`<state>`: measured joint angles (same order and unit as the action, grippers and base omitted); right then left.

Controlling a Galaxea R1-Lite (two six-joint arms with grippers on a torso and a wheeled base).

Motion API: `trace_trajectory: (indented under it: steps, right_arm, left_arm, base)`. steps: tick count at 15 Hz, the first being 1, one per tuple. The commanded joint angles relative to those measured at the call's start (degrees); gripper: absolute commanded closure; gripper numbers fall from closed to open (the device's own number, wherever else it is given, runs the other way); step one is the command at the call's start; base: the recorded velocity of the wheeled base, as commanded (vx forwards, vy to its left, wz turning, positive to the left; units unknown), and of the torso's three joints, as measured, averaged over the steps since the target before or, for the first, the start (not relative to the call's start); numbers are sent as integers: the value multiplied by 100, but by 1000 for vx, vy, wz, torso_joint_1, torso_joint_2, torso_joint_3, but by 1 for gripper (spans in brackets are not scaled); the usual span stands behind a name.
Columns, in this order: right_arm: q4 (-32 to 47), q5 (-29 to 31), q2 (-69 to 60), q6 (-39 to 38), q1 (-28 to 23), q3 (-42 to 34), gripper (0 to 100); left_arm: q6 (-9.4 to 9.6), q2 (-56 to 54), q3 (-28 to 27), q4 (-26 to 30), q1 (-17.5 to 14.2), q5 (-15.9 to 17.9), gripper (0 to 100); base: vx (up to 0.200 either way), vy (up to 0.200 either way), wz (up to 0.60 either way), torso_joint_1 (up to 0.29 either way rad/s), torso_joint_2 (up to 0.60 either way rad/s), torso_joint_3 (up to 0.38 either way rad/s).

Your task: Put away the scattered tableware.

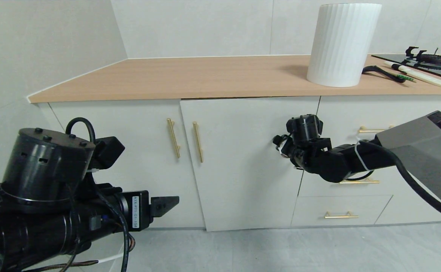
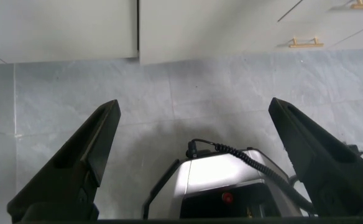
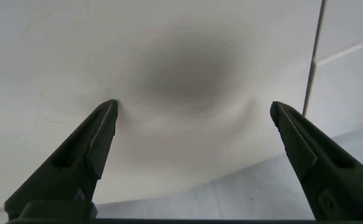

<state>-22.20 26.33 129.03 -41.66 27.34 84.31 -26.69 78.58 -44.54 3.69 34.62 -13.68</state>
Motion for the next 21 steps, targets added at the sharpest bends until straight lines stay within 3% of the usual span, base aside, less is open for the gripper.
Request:
trace_trajectory:
  steps: [1, 4, 12, 13, 15, 16, 17, 21]
  right_arm:
    - [-4, 56, 132, 0, -27, 103, 0]
    - [-4, 346, 316, 0, -62, 323, 0]
    - [14, 267, -97, 8, -10, -11, 0]
    - [31, -32, -457, 17, 87, -433, 0]
    - [-4, -1543, -1591, 175, 157, -1874, 0]
    - [-83, -2378, -2057, 448, 157, -2340, 0]
    - [-206, -2747, -2224, 606, 148, -2516, 0]
    - [-434, -2528, -2795, 834, 140, -2973, 0]
  left_arm:
    - [-3, -1, -2, 0, 1, -3, 0]
    - [-3, 8, -2, 0, 1, -3, 0]
    - [-3, -9, -2, 0, 1, -3, 0]
    - [-3, -9, -2, 0, 1, -3, 0]
    - [-3, -18, -2, 0, 1, -3, 0]
    - [-3, -18, -2, 0, 1, -3, 0]
    - [-3, -18, -2, 0, 1, -3, 0]
    - [-3, -203, -10, -9, -17, -3, 0]
  base:
    - [0, 0, 0, 0, 0, 0]
    - [0, 0, 0, 0, 0, 0]
    - [0, 0, 0, 0, 0, 0]
    - [0, 0, 0, 0, 0, 0]
    - [0, 0, 0, 0, 0, 0]
    - [0, 0, 0, 0, 0, 0]
    - [0, 0, 0, 0, 0, 0]
    - [0, 0, 0, 0, 0, 0]
